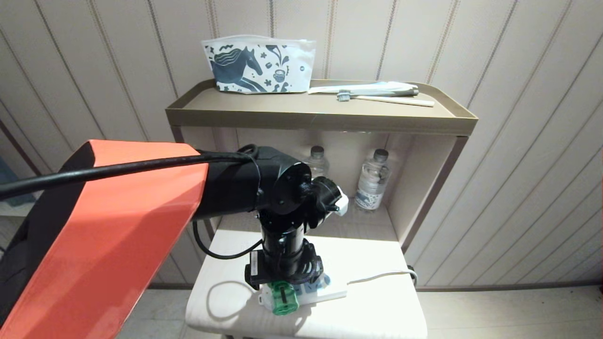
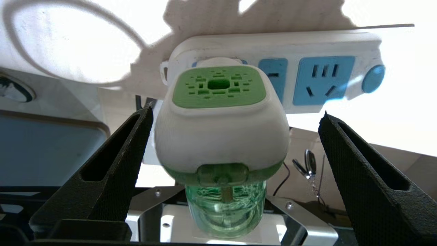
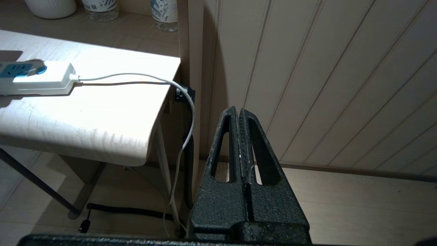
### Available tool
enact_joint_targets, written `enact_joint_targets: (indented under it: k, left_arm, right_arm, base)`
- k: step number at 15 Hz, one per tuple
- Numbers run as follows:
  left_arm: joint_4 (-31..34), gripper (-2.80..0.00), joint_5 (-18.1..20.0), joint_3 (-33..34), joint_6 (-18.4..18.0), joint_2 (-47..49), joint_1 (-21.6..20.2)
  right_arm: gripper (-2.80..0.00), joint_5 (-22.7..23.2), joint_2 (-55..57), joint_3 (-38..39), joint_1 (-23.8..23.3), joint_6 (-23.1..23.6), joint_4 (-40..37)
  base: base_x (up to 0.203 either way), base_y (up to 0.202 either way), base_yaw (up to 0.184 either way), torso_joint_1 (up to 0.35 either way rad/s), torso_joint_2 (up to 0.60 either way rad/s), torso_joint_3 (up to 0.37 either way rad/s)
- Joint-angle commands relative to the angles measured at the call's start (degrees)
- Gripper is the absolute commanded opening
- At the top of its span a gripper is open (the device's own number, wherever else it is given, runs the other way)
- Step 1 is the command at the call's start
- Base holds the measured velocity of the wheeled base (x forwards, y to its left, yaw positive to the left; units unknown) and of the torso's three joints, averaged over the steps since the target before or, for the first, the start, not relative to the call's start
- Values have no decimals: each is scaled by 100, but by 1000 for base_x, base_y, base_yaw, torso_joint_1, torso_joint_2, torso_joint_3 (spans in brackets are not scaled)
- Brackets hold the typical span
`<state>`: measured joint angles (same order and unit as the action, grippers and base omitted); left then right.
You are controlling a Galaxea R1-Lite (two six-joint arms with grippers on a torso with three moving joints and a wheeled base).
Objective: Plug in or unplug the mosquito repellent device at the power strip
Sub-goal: Hold the socket with your right hand and unplug it with your left hand
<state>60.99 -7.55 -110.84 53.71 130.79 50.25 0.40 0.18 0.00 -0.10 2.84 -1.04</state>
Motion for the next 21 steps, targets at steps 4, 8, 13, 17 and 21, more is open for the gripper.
enact_joint_targets:
  k: [4,8,13,17,21]
  left_arm:
    - [27,-280,-10,1,25,96,-15]
    - [45,-280,-10,9,17,96,-7]
    - [115,-280,-10,9,34,90,-6]
    - [134,-280,-10,9,50,31,-7]
    - [168,-280,-1,45,52,25,-6]
  right_arm:
    - [-280,4,8,0,1,6,-2]
    - [-280,4,8,0,1,6,-2]
    - [-280,4,8,0,1,6,-2]
    - [-280,3,-5,-74,1,6,-75]
    - [-280,324,366,-1135,2,-6,-801]
  base:
    - [0,0,0,0,0,0]
    - [0,0,0,0,0,0]
    - [0,0,0,0,0,0]
    - [0,0,0,0,0,0]
    - [0,0,0,0,0,0]
